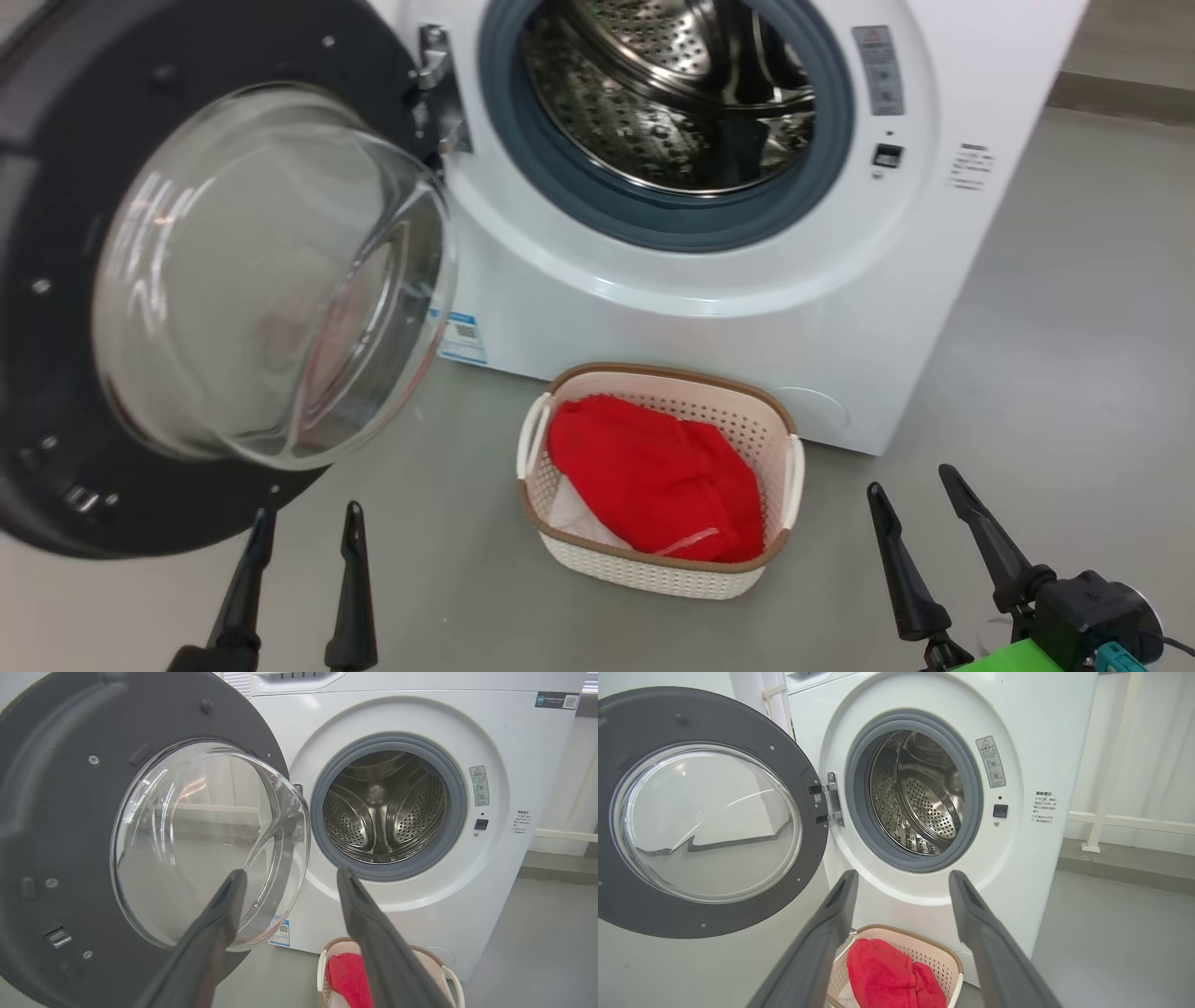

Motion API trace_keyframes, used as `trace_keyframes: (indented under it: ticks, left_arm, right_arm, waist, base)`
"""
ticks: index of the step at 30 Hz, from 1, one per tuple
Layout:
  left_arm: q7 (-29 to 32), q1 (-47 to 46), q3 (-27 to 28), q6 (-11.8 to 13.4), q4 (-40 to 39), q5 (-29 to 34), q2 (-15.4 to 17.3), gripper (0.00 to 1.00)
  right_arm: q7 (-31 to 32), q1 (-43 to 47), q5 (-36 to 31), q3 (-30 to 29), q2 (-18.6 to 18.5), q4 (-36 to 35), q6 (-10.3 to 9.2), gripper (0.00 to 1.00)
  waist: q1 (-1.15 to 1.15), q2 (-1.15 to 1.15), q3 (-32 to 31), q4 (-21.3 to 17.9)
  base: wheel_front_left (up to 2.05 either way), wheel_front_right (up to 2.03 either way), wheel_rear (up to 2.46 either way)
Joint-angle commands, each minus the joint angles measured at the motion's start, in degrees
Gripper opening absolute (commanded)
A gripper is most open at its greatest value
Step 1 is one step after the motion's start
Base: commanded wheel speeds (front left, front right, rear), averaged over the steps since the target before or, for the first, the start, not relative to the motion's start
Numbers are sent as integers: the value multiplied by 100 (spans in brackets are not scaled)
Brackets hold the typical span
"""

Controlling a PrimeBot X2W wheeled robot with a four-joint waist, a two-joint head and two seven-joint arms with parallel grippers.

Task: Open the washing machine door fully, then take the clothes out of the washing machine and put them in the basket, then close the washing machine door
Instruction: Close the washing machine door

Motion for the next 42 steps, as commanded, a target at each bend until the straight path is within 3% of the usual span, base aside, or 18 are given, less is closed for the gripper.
trace_keyframes:
  ticks: [1, 14, 28, 29, 30, 32, 42]
  left_arm:
    - [18, -81, 165, 50, -188, 62, 78, 100]
    - [50, -63, 156, 157, -293, 75, 125, 100]
    - [44, -74, 152, 234, -338, 47, 152, 100]
    - [42, -79, 150, 242, -338, 44, 150, 96]
    - [40, -82, 151, 249, -339, 34, 144, 59]
    - [33, -83, 159, 266, -345, 11, 133, 0]
    - [-51, -353, 634, 194, -525, -507, 193, 0]
  right_arm:
    - [-35, -257, -14, 128, -76, -145, 35, 100]
    - [-28, -288, 12, 194, -76, -174, 35, 100]
    - [-30, -354, -11, 206, -76, -144, 35, 100]
    - [-30, -362, -14, 209, -76, -141, 35, 100]
    - [-30, -367, -16, 213, -76, -136, 35, 100]
    - [-30, -370, -13, 219, -76, -124, 35, 100]
    - [-31, -319, 39, 235, -76, -83, 35, 100]
  waist:
    - [0, 0, -26, 440]
    - [0, 0, 63, 1094]
    - [0, 0, 129, 1264]
    - [0, 0, 134, 1263]
    - [0, 0, 138, 1261]
    - [0, 0, 136, 1253]
    - [0, 0, 15, 1088]
  base:
    - [0, 0, 0]
    - [0, 0, 0]
    - [0, 0, 0]
    - [0, 0, 0]
    - [0, 0, 0]
    - [0, 0, 0]
    - [0, 0, 0]
